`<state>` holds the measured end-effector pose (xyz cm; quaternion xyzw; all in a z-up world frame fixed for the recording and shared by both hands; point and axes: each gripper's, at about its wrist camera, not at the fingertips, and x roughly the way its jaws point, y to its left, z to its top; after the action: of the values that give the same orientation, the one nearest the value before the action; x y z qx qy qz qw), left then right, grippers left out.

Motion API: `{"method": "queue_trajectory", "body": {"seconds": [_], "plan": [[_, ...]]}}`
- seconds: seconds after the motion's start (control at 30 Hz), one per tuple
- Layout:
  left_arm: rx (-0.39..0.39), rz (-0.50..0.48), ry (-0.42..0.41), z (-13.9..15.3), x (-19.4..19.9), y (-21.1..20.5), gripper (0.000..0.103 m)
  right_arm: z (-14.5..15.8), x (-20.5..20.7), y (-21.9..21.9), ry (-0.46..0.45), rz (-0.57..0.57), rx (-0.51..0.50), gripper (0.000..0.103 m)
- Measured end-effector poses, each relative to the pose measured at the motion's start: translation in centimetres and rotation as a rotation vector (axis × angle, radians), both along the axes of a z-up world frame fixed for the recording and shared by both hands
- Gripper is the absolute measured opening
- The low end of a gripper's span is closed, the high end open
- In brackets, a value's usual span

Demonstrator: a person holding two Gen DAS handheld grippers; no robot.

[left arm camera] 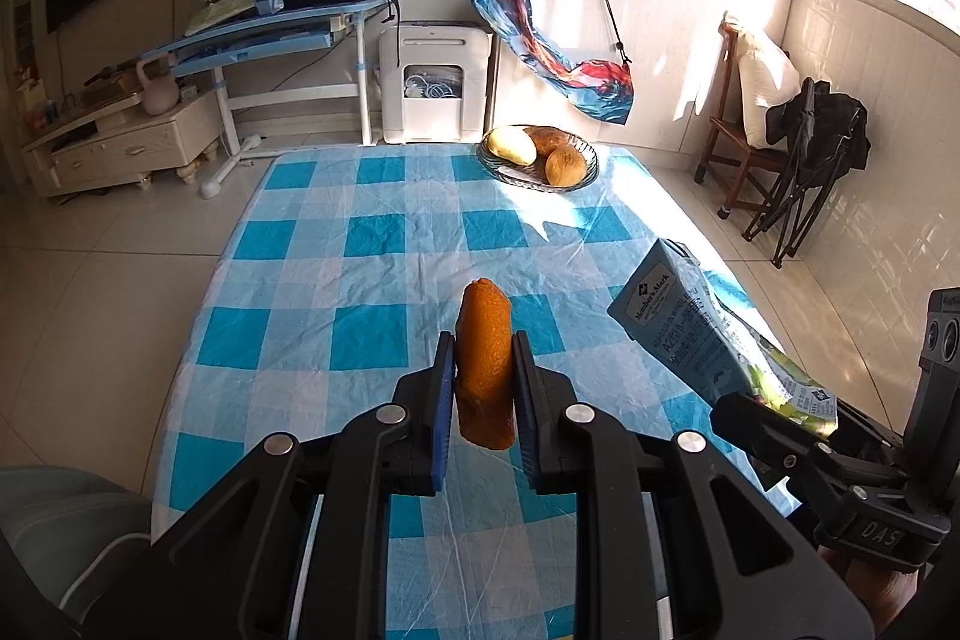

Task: Collect trash
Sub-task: 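Lift the carton and peel off the table and carry them toward the basin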

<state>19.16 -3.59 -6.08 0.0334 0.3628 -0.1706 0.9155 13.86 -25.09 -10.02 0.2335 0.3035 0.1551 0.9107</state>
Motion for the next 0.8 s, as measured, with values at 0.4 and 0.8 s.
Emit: {"method": "queue_trajectory", "body": {"seconds": [0.4,0.8], "plan": [[0.000,0.000,-0.001,0.0,0.0,0.0,0.018,0.2,-0.7,0.1,-0.014,0.004,0.007,0.061],[-0.002,-0.004,-0.017,0.6,-2.5,0.3,0.018,0.3,-1.7,0.3,-0.021,0.004,0.011,0.061]]}}
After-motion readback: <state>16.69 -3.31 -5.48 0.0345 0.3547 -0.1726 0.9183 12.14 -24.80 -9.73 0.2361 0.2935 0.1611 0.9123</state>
